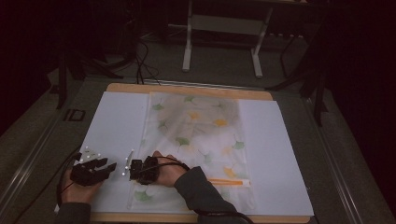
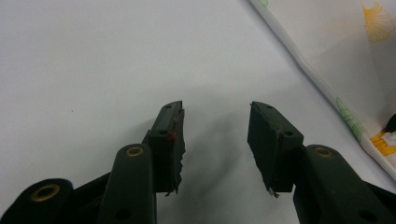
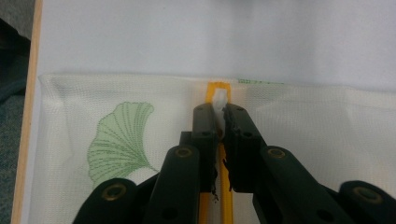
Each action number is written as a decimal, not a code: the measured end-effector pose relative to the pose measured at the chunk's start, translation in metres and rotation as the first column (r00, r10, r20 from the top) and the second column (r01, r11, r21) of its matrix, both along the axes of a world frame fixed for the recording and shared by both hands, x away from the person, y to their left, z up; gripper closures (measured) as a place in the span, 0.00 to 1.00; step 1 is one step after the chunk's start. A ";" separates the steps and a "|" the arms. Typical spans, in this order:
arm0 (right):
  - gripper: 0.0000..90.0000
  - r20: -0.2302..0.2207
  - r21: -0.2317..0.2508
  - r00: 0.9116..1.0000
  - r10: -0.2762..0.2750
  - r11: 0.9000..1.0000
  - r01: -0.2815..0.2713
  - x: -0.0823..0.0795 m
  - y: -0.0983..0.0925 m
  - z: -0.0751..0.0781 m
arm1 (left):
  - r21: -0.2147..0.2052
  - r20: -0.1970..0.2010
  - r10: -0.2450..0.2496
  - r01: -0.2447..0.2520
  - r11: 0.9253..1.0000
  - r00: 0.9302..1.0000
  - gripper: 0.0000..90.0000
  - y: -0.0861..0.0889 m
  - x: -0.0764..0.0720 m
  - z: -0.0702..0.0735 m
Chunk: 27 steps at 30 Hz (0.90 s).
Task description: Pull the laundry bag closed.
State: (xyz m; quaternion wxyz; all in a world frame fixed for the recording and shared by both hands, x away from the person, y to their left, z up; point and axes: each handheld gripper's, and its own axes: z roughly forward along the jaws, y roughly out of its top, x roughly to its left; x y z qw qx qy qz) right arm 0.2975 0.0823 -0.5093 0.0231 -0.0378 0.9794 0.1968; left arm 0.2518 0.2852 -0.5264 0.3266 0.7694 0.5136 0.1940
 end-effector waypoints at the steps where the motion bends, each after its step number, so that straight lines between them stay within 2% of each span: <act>1: 0.93 -0.007 -0.011 1.000 -0.007 1.000 0.007 0.000 0.000 0.001 | -0.001 0.000 0.000 0.000 1.000 1.000 0.62 0.000 0.000 0.000; 9: 0.91 -0.017 -0.018 1.000 -0.024 1.000 0.023 0.001 0.001 0.001 | 0.000 0.001 -0.002 0.002 1.000 1.000 0.62 0.000 0.000 0.000; 15: 0.90 -0.006 -0.055 0.999 -0.033 0.998 0.033 0.000 0.006 0.002 | 0.003 -0.004 -0.004 0.004 1.000 1.000 0.62 -0.002 0.000 0.000; 18: 0.93 -0.010 -0.078 0.999 -0.031 0.997 0.030 0.000 0.009 0.003 | 0.003 -0.006 -0.010 0.010 1.000 1.000 0.62 -0.002 0.000 -0.001; 23: 0.94 -0.018 -0.048 0.999 -0.040 0.998 0.039 0.001 0.005 0.002 | 0.002 -0.012 -0.021 0.021 1.000 1.000 0.62 -0.003 -0.001 0.000; 24: 0.94 -0.016 -0.032 0.999 -0.041 0.999 0.041 0.000 0.003 0.002 | 0.002 -0.010 -0.021 0.021 1.000 1.000 0.62 -0.004 -0.001 0.000; 27: 0.94 -0.003 -0.024 0.999 -0.040 0.999 0.040 -0.001 0.002 0.001 | -0.004 -0.011 -0.028 0.028 1.000 1.000 0.62 -0.005 -0.003 0.002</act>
